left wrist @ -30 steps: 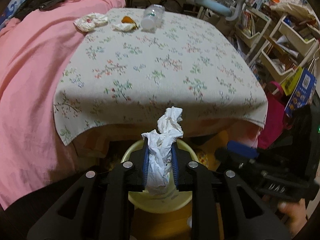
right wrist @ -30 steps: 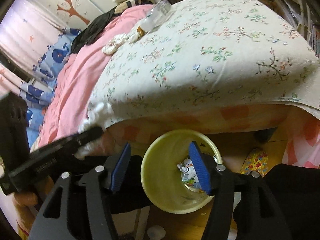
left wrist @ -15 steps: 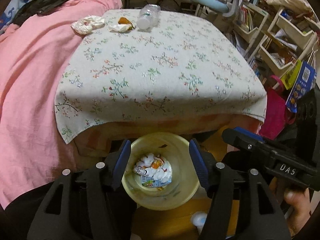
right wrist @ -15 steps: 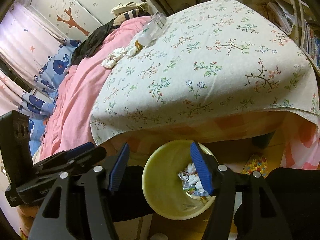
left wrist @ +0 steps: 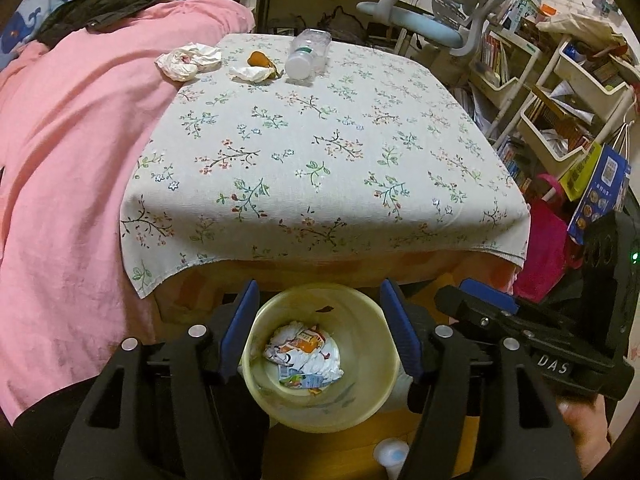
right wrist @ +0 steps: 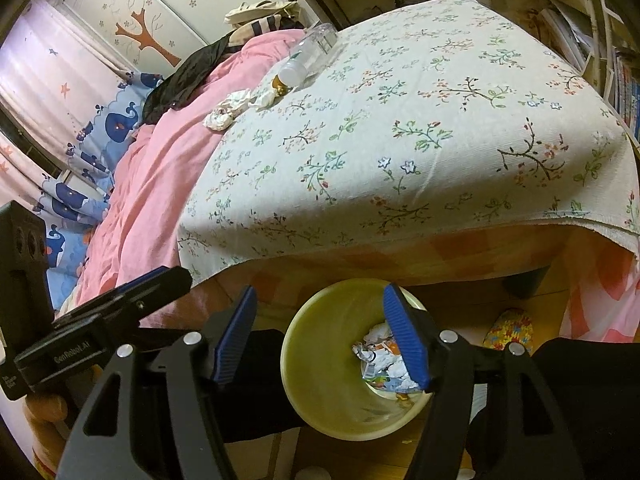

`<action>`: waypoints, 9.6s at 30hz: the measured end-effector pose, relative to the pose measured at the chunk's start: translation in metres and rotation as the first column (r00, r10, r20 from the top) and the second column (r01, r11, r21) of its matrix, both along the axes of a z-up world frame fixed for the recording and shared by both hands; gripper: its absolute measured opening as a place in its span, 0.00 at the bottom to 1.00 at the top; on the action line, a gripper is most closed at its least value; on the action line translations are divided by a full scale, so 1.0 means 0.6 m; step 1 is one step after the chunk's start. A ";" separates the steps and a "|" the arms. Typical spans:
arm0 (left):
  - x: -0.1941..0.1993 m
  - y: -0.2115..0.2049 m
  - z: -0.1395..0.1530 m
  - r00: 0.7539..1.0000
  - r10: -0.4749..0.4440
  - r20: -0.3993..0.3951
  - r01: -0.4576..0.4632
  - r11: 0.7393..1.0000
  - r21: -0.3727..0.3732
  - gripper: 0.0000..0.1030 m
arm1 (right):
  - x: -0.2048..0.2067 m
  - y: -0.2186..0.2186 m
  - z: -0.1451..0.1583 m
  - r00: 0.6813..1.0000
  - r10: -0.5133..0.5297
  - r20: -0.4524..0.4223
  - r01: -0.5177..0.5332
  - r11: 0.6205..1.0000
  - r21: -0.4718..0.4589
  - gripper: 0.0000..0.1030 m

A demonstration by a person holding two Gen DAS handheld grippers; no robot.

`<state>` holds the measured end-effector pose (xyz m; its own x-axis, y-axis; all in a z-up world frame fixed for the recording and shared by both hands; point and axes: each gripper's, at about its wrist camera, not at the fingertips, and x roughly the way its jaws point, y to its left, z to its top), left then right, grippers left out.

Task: Collect trash
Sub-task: 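Grasp a large white tissue with the left tool while the right grasps the clear bottle, then lift the tissue and bottle and carry them toward the yellow bowl, then open the right tool over the yellow bowl while the left tool releases its tissue, then move both open tools back to the tissue and orange snack on the table, then grasp the small white tissue with the left tool while the right grasps the orange snack stick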

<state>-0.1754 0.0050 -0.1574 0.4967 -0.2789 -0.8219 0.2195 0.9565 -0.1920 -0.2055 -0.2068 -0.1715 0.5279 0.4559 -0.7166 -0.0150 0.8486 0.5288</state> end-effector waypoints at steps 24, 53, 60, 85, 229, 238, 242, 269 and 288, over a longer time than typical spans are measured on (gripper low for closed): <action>0.301 0.162 0.105 0.940 0.267 0.210 -0.273 0.962 0.001 0.68 | 0.222 0.023 0.088 0.988 0.015 0.155 0.002 0.994 -0.110 0.77; 0.580 0.149 -0.024 0.978 0.181 0.100 -0.191 0.976 0.100 0.21 | 0.585 0.060 0.023 0.998 -0.004 0.064 0.024 0.950 -0.310 0.59; 0.517 0.171 0.039 0.969 0.224 0.107 -0.214 0.972 -0.100 0.21 | 0.477 -0.003 0.034 0.998 0.005 0.062 0.008 0.978 -0.207 0.57; 0.299 0.064 0.089 0.975 0.127 0.182 -0.109 0.988 -0.109 0.21 | 0.295 -0.084 0.085 0.989 -0.074 0.128 0.057 0.990 0.131 0.57; -0.024 -0.027 0.003 0.985 0.024 0.170 -0.046 0.991 0.127 0.75 | 0.017 0.011 0.041 0.967 -0.105 0.232 0.141 0.979 -0.146 0.76; 0.001 -0.006 0.030 0.976 0.080 0.201 -0.103 0.989 0.107 0.76 | 0.039 0.009 0.060 0.960 -0.099 0.262 0.140 0.980 -0.142 0.76; 0.024 0.009 0.055 0.964 0.114 0.238 -0.141 0.985 0.101 0.78 | 0.051 0.004 0.071 0.953 -0.105 0.283 0.150 0.979 -0.139 0.78; 0.228 0.106 0.094 0.913 0.323 0.249 -0.340 0.940 0.030 0.85 | 0.278 0.081 0.078 0.966 0.091 0.242 -0.028 0.968 -0.251 0.78; 0.400 0.125 0.061 0.921 0.350 0.170 -0.359 0.933 0.024 0.85 | 0.570 0.179 0.005 0.967 0.250 0.046 -0.224 0.925 -0.306 0.54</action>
<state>0.0643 0.0802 -0.1211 0.6810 -0.0176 -0.7321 -0.1126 0.9853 -0.1284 0.1363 -0.0993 -0.1685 0.4938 0.3490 -0.7965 -0.2680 0.9324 0.2424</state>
